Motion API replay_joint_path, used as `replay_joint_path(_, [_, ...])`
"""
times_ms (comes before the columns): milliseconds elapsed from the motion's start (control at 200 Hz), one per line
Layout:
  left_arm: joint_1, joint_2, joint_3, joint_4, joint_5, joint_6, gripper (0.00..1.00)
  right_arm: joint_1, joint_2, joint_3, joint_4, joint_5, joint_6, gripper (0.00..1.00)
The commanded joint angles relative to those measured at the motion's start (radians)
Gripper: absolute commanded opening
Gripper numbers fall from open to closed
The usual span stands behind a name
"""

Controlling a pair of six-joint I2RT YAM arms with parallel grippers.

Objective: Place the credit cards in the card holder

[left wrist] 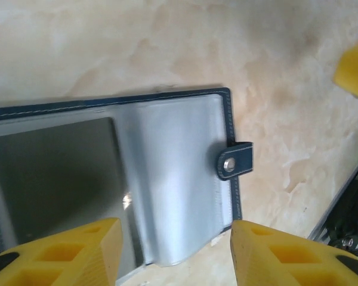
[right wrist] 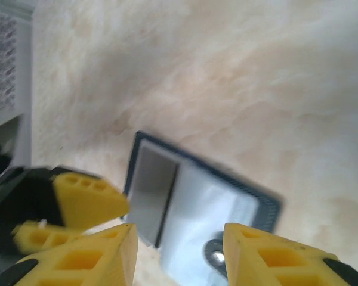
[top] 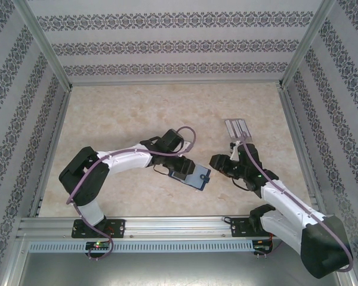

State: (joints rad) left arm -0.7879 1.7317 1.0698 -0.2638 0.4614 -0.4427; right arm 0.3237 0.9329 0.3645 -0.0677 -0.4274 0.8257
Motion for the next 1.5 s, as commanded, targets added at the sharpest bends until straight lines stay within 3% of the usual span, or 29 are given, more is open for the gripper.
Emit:
replay_joint_path(0, [-0.070,0.035,0.067,-0.140,-0.147,0.116,0.54,-0.046,0.020,0.031,-0.110,-0.055,-0.091,0.44])
replay_joint_path(285, [-0.174,0.094,0.177,-0.284,-0.418,0.248,0.68,-0.089,0.063,0.064,-0.127,-0.061,-0.178,0.45])
replay_joint_path(605, [-0.205,0.221,0.329,-0.414,-0.406,0.264,0.73,-0.171,0.038,0.050,-0.139,-0.108,-0.219,0.45])
replay_joint_path(964, [-0.244,0.333,0.422,-0.490,-0.483,0.283,0.64,-0.221,0.033,0.029,-0.150,-0.132,-0.254,0.45])
replay_joint_path(1104, [-0.258,0.361,0.455,-0.515,-0.565,0.285,0.61,-0.233,0.045,0.019,-0.133,-0.148,-0.255,0.45])
replay_joint_path(1294, [-0.258,0.335,0.457,-0.521,-0.641,0.263,0.48,-0.247,0.047,0.028,-0.145,-0.165,-0.262,0.45])
replay_joint_path(1494, [-0.258,0.298,0.440,-0.514,-0.718,0.262,0.47,-0.254,0.050,0.020,-0.141,-0.163,-0.265,0.45])
